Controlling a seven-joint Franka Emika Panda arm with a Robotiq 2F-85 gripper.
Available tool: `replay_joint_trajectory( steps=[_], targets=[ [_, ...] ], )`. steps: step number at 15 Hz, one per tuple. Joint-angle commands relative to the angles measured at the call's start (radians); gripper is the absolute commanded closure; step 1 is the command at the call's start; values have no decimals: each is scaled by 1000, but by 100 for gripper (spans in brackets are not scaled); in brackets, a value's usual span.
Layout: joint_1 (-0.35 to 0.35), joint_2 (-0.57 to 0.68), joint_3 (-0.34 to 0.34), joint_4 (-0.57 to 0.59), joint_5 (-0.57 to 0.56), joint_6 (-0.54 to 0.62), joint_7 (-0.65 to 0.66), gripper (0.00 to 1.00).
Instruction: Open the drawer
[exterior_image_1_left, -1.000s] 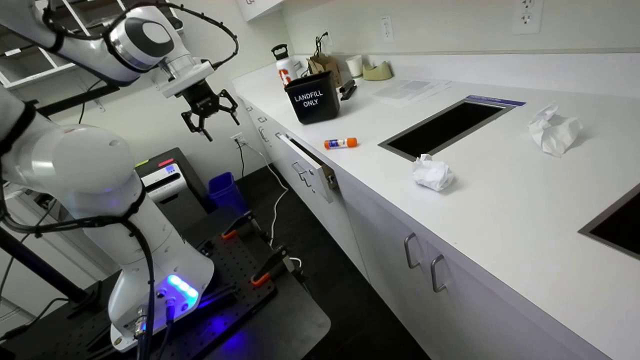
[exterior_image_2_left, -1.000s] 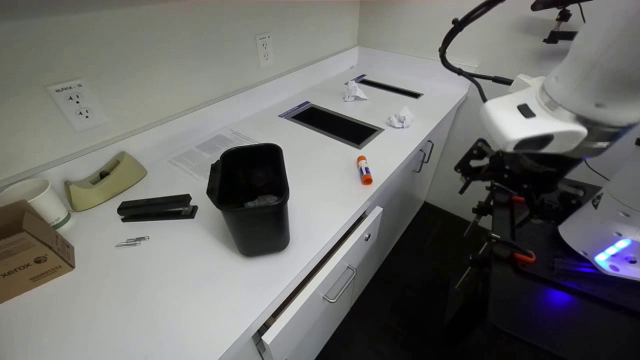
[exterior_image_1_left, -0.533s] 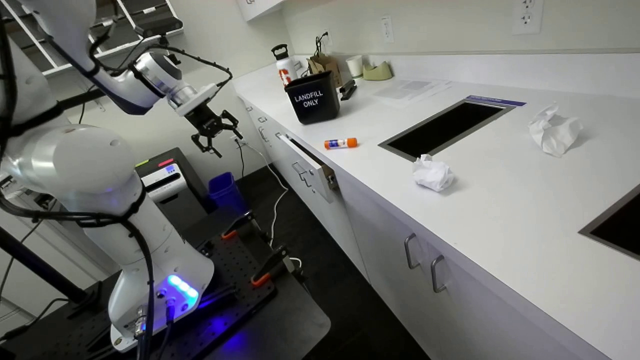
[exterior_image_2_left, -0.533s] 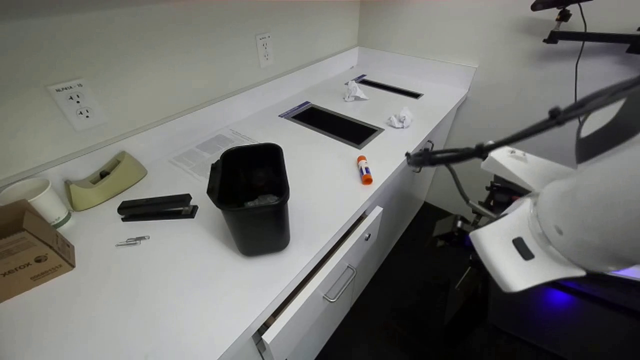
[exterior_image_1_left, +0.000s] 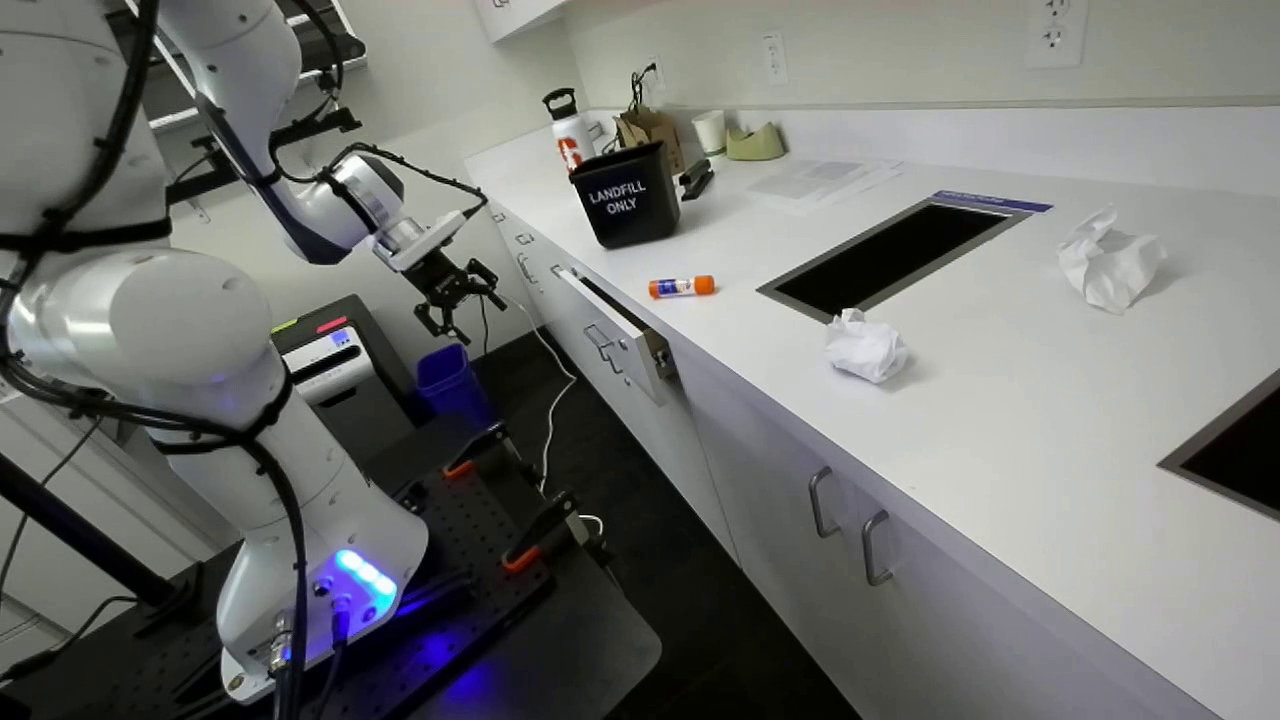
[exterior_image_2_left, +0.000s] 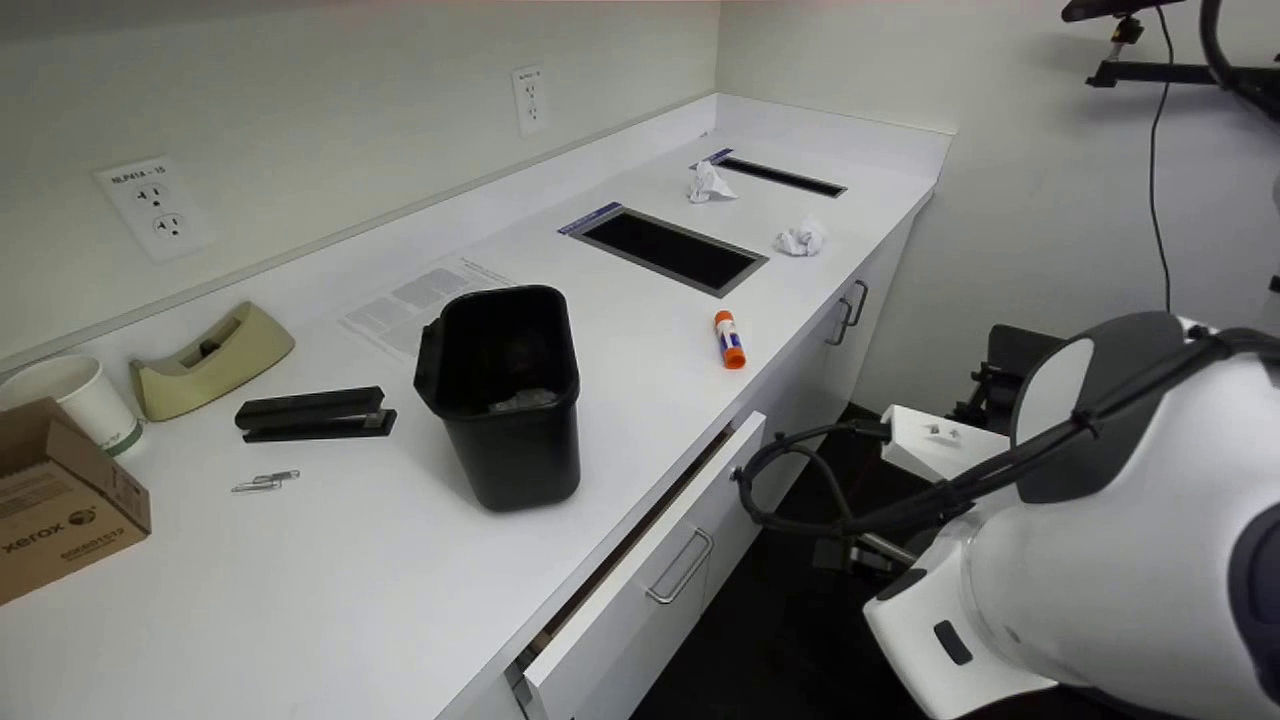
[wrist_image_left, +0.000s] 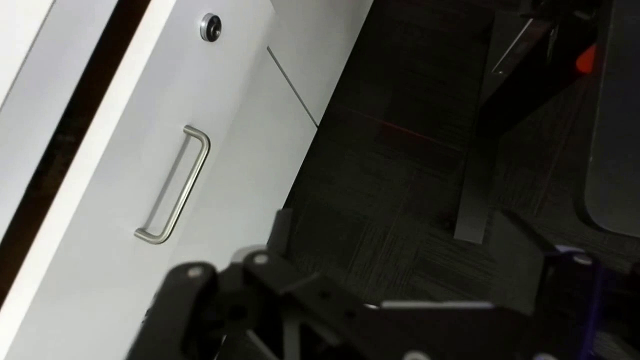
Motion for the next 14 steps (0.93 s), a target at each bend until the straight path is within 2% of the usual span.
replay_joint_trajectory(
  steps=[1, 3, 5, 7, 10, 14],
  targets=[
    [9, -2, -9, 3, 5, 1, -4, 0],
    [28, -3, -19, 8, -36, -18, 37, 0],
    [73, 24, -46, 18, -176, -33, 155, 0],
    [113, 63, -69, 29, -346, -40, 330, 0],
    [162, 138, -95, 64, -540, -71, 578, 0],
    [225, 279, -128, 127, -740, -218, 890, 0]
  ],
)
